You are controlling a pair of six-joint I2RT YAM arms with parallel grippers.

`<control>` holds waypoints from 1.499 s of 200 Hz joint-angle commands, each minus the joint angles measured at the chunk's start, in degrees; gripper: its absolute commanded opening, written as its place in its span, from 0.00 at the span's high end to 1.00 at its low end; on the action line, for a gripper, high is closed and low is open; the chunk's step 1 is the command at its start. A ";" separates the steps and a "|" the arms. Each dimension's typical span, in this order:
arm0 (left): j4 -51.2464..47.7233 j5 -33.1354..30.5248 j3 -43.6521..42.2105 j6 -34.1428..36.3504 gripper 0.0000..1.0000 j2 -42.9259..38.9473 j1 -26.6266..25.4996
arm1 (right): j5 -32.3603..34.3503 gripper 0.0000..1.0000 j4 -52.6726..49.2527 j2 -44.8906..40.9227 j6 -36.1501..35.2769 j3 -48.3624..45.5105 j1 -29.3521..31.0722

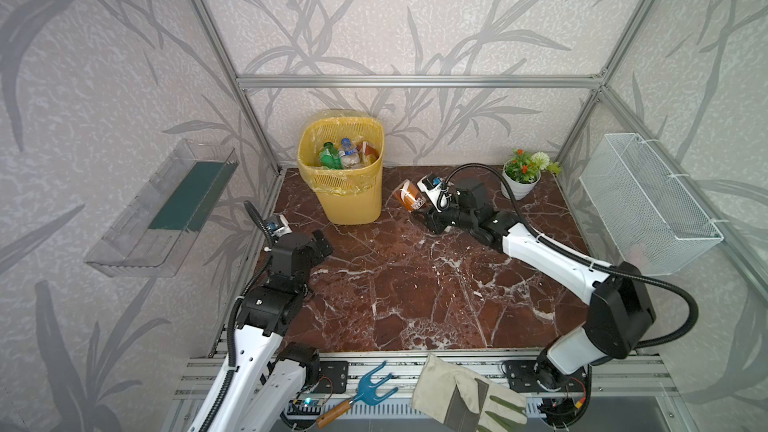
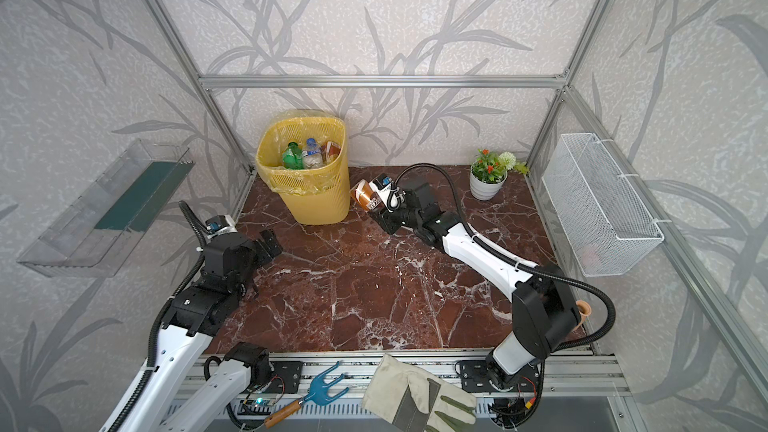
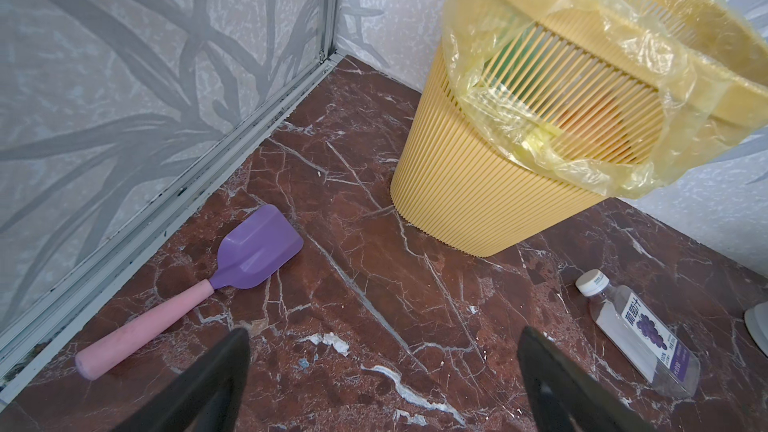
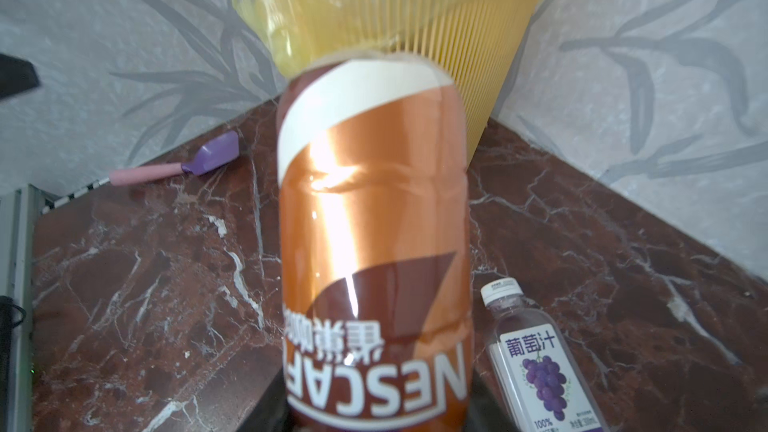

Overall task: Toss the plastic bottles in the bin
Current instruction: 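Lift the Nescafe bottle with the right gripper over the bin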

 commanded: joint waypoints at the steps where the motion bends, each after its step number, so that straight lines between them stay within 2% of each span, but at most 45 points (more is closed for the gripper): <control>1: -1.39 -1.07 -0.63 -2.13 0.01 0.43 0.65 | 0.58 0.56 6.22 -4.35 3.35 -0.92 -0.16; 37: -1.04 -0.14 -1.04 -2.58 0.01 0.91 0.89 | -1.99 0.56 11.60 -4.26 7.16 3.40 -0.07; 62: -0.72 0.94 -1.03 -3.08 0.01 1.45 0.96 | -3.94 0.58 12.74 3.15 9.74 13.32 0.09; 81: -1.07 1.61 -0.98 -3.37 0.01 1.74 1.04 | -5.85 0.58 10.40 12.47 11.29 25.80 0.42; 92: -1.28 1.56 -0.91 -3.53 0.01 1.90 1.13 | -6.94 0.56 4.81 19.59 11.66 38.47 0.62; 103: -1.56 1.74 -0.68 -3.70 0.01 2.15 1.22 | -8.64 0.55 -6.31 28.99 11.11 54.71 0.90; 119: -2.37 2.33 0.38 -3.53 0.01 2.77 1.49 | -9.95 0.50 -27.55 45.90 9.30 89.08 1.26; 131: -3.26 2.45 1.05 -3.12 0.01 3.11 1.66 | -7.62 0.38 -37.27 57.37 9.98 111.07 1.13; 137: -3.40 2.53 1.10 -3.04 0.01 3.14 1.66 | -8.59 0.32 -35.04 56.30 11.96 108.09 0.49; 148: -3.44 2.75 1.11 -3.02 0.01 3.25 1.83 | -9.03 0.25 -26.36 50.46 13.88 93.79 0.02; 158: -3.32 3.38 1.15 -2.87 0.00 3.44 1.92 | -7.54 0.15 -17.98 44.52 13.67 82.17 0.23; 166: -3.17 3.69 1.23 -2.89 0.01 3.75 2.01 | -6.37 0.11 -14.34 41.91 13.51 77.64 0.27; 177: -3.00 3.94 1.45 -2.81 0.01 4.02 2.07 | -6.82 0.11 -15.44 42.09 13.04 80.34 0.18; 199: -2.44 4.53 1.54 -2.94 0.01 4.74 2.10 | -7.32 0.11 -23.73 50.06 13.27 98.62 0.04; 210: -2.67 5.01 1.81 -3.10 0.01 5.08 2.16 | -7.44 0.10 -25.40 52.27 14.63 103.00 -0.45; 224: -2.94 5.16 1.71 -3.21 0.01 5.02 2.19 | -7.09 0.11 -24.34 50.46 15.89 99.48 -1.05; 253: -3.16 4.83 1.44 -2.86 0.01 4.42 2.19 | -3.51 0.09 -20.52 41.32 11.36 86.15 -0.88; 272: -3.07 4.91 1.15 -3.03 0.01 4.43 2.19 | -3.24 0.15 -24.52 39.46 8.58 85.87 -0.92; 300: -2.36 5.13 0.24 -3.71 0.01 4.40 2.16 | -4.81 0.23 -30.95 38.69 8.52 84.38 -0.88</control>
